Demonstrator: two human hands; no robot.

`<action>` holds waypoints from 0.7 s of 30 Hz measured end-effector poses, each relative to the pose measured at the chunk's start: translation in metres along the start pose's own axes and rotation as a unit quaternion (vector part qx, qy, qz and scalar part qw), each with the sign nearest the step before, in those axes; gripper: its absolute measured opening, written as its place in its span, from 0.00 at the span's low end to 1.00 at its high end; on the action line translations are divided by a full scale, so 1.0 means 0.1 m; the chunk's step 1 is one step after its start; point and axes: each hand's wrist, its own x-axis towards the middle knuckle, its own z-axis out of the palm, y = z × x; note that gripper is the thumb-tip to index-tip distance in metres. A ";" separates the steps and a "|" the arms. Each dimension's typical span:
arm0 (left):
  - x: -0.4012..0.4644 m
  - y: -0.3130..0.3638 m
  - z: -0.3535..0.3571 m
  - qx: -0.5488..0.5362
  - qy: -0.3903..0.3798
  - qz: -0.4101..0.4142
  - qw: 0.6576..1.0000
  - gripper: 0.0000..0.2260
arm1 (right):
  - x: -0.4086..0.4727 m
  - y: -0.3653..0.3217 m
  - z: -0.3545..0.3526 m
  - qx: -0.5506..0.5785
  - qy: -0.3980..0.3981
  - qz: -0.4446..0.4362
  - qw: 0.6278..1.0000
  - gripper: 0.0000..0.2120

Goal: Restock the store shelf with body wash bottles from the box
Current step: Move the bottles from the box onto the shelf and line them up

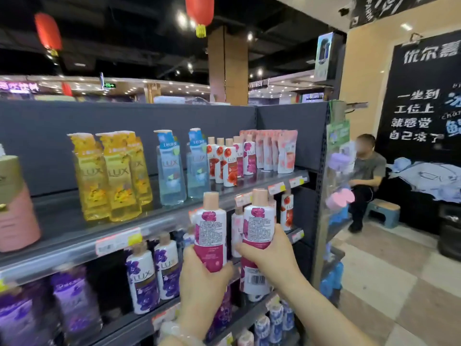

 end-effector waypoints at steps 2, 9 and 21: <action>0.11 0.15 0.31 0.005 0.010 0.001 1.000 0.19 | 0.24 0.06 -0.29 -0.006 0.006 -0.007 1.000 0.12; 0.59 0.42 1.06 0.007 0.030 0.016 0.999 0.19 | 1.20 0.44 -0.84 0.021 0.009 -0.006 1.000 0.19; 2.13 0.88 2.15 -0.041 0.072 0.067 0.994 0.19 | 3.48 0.59 -1.12 0.043 -0.003 -0.048 0.998 0.19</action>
